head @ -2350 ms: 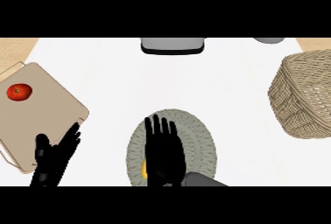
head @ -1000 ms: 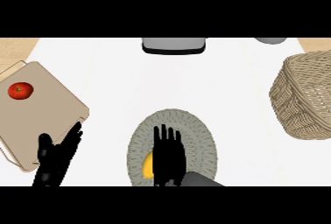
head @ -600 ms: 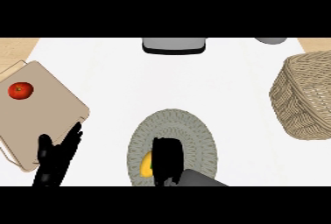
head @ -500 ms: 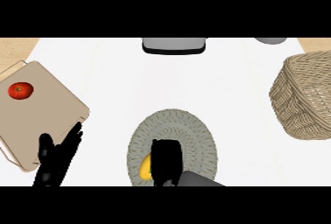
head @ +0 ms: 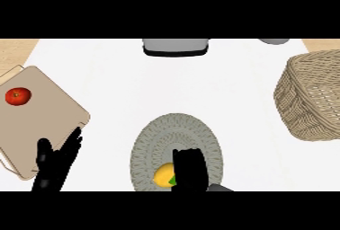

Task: Pick the lemon from the placemat and place it in the basket

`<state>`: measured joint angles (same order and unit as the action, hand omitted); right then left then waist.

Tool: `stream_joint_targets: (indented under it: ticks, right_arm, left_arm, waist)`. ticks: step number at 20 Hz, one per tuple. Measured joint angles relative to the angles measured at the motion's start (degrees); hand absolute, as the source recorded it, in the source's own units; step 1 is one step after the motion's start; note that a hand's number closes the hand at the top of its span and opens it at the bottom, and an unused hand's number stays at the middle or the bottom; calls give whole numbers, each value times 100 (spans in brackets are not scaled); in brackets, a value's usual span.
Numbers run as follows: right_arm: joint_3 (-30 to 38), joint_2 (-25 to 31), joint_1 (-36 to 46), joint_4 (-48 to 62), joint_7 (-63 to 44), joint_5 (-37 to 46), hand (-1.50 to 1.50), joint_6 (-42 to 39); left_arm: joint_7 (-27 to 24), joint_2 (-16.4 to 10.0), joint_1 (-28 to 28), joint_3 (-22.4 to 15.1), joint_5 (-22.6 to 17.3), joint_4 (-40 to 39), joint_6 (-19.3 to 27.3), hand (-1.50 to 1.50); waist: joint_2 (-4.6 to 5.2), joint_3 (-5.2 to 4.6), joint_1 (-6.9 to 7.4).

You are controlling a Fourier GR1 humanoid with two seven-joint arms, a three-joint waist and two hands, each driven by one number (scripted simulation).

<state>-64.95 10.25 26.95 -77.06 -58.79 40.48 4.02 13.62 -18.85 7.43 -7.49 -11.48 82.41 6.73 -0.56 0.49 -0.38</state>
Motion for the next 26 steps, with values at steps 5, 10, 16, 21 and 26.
stream_joint_targets:
  ticks: [5, 10, 16, 21, 26]
  right_arm:
    - [-195, 1860, -830, -1490, 719, 244, 150, 490]
    - [424, 2525, -1387, -2904, 1142, -65, 150, 1667]
    - [1584, 3078, -1811, -4740, 1451, -630, 150, 2739]
    - [3001, 3939, -2151, -5715, 1339, -1304, 150, 2917]
    - [4535, 4542, -2242, -5826, 1228, -2204, 150, 2851]
  left_arm:
    - [-71, -1, 195, 96, -35, 102, 31, 0]
    - [-127, 45, 328, 103, -2, 177, 90, 0]
    - [-124, 0, 427, 188, -45, 254, 72, 0]
    - [-184, 22, 376, 185, -37, 178, 2, 0]
    - [-219, 56, 338, 183, 8, 154, 2, 0]
  waist:
    - [-28, -6, -149]
    - [-28, 3, -274]
    - [-28, 3, -317]
    - [-7, 0, -292]
    - [5, -1, -241]
